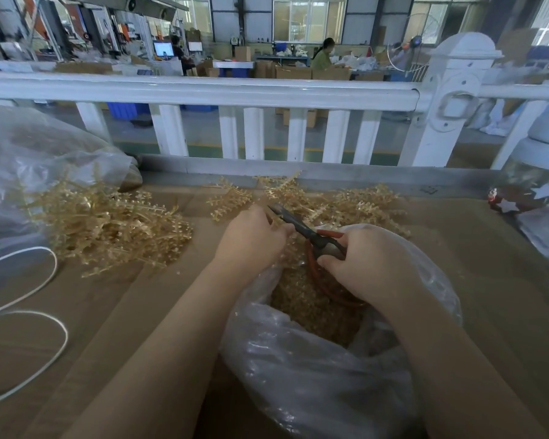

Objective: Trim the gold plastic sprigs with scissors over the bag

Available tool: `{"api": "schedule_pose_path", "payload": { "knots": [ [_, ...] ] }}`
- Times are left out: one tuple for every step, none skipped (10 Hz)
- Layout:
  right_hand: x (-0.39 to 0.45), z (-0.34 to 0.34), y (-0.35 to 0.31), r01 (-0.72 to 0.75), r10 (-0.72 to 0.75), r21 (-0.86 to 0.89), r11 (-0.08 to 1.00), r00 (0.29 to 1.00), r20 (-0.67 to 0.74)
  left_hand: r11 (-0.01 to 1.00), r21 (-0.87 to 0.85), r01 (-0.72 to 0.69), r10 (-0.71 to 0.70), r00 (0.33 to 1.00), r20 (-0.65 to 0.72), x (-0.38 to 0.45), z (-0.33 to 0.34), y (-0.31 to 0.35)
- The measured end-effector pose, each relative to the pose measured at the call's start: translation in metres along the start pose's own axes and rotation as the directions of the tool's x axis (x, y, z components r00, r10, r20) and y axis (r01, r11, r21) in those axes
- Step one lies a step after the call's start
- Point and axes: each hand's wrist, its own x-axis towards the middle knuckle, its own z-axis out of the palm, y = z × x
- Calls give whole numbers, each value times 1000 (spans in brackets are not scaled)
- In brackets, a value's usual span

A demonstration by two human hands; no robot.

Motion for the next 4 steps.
{"api": "schedule_pose_path", "payload": {
  "knots": [
    [-2,-8,-4,6,-5,-41,999,999,39,997,77,-22,20,1000,19,-4,-12,7],
    [-17,-19,-4,46,-46,-23,999,999,15,983,162,-90,82,995,52,-20,-27,20],
    [-55,-31,5,97,-94,45,994,993,-72,977,122,-174,168,984,54,-66,-46,27],
    [-108,-43,14,188,-116,346,919,969,-218,940,-91,-330,322,942,-96,-139,-59,18]
  ]
}}
